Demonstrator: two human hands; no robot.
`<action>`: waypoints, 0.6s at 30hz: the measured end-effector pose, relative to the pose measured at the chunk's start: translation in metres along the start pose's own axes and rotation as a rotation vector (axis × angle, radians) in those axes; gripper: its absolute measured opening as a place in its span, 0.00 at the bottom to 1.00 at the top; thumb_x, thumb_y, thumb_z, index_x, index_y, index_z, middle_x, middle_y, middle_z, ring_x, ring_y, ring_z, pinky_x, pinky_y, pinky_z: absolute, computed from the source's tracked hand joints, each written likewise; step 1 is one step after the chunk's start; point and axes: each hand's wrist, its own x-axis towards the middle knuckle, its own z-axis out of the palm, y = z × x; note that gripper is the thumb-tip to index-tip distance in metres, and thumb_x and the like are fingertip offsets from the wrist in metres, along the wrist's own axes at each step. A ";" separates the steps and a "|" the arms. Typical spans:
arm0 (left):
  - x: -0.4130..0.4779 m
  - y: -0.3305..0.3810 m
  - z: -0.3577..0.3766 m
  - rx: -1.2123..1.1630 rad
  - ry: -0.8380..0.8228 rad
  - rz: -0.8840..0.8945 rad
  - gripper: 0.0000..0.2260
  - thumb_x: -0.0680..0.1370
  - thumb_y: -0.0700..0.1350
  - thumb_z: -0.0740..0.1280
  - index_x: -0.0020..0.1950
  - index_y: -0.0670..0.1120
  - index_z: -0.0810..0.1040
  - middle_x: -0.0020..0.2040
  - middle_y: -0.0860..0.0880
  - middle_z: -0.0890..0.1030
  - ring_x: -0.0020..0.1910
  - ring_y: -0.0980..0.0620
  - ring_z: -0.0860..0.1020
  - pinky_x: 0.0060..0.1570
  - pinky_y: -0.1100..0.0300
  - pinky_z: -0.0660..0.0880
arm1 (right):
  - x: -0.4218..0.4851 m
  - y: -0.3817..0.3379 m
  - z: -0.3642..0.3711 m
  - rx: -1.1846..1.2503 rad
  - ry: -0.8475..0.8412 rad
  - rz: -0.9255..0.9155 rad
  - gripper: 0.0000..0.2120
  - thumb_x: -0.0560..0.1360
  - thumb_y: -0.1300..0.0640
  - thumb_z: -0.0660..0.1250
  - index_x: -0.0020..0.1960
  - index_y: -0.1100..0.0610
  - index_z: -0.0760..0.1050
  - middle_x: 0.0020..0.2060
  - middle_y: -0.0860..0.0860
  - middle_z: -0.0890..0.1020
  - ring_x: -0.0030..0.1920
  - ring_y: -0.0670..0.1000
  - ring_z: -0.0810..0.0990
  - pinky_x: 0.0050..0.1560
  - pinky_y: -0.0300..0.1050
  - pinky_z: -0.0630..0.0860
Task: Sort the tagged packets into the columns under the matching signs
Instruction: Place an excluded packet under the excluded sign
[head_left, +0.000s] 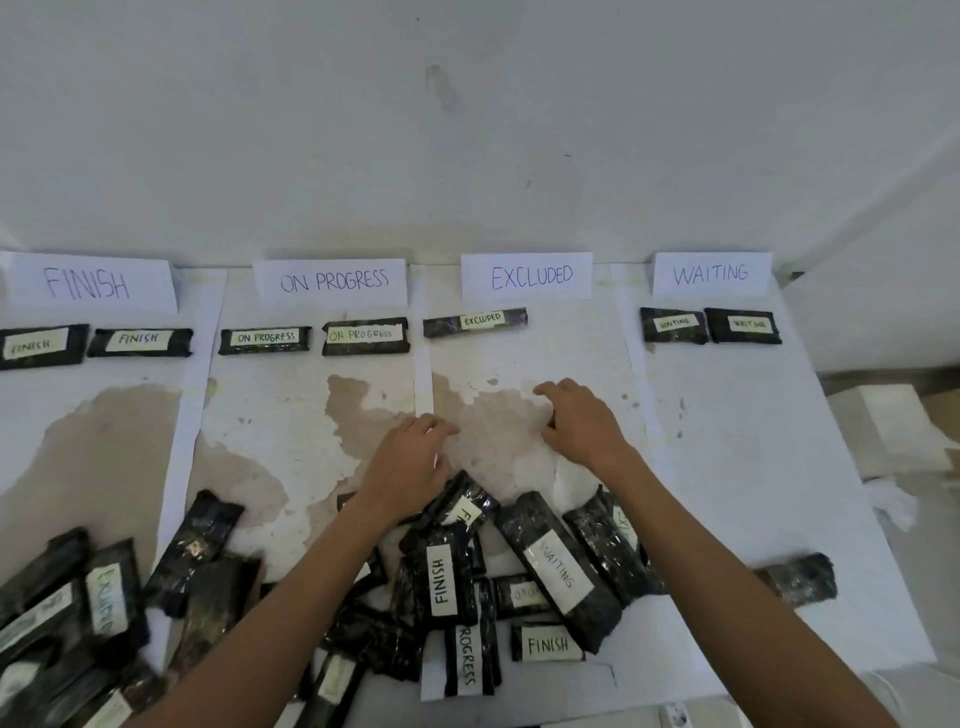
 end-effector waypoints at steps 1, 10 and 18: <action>-0.003 0.001 0.003 0.002 -0.014 -0.001 0.18 0.74 0.42 0.62 0.64 0.47 0.74 0.61 0.48 0.76 0.59 0.46 0.74 0.58 0.48 0.72 | -0.004 0.003 0.009 -0.096 -0.003 0.053 0.27 0.73 0.59 0.66 0.70 0.53 0.63 0.61 0.57 0.71 0.57 0.58 0.72 0.52 0.50 0.71; -0.021 0.017 0.005 -0.095 -0.043 -0.015 0.15 0.77 0.42 0.61 0.63 0.47 0.74 0.60 0.49 0.76 0.55 0.50 0.74 0.55 0.55 0.73 | -0.016 0.010 0.032 -0.241 0.054 0.214 0.18 0.75 0.59 0.62 0.64 0.56 0.65 0.59 0.56 0.72 0.56 0.57 0.73 0.51 0.49 0.71; -0.028 0.045 -0.011 -0.608 -0.067 -0.331 0.15 0.77 0.42 0.63 0.64 0.51 0.73 0.59 0.54 0.75 0.51 0.55 0.77 0.44 0.67 0.71 | -0.059 -0.019 -0.017 1.128 0.028 -0.023 0.26 0.69 0.70 0.72 0.63 0.55 0.72 0.51 0.53 0.79 0.47 0.49 0.83 0.48 0.39 0.78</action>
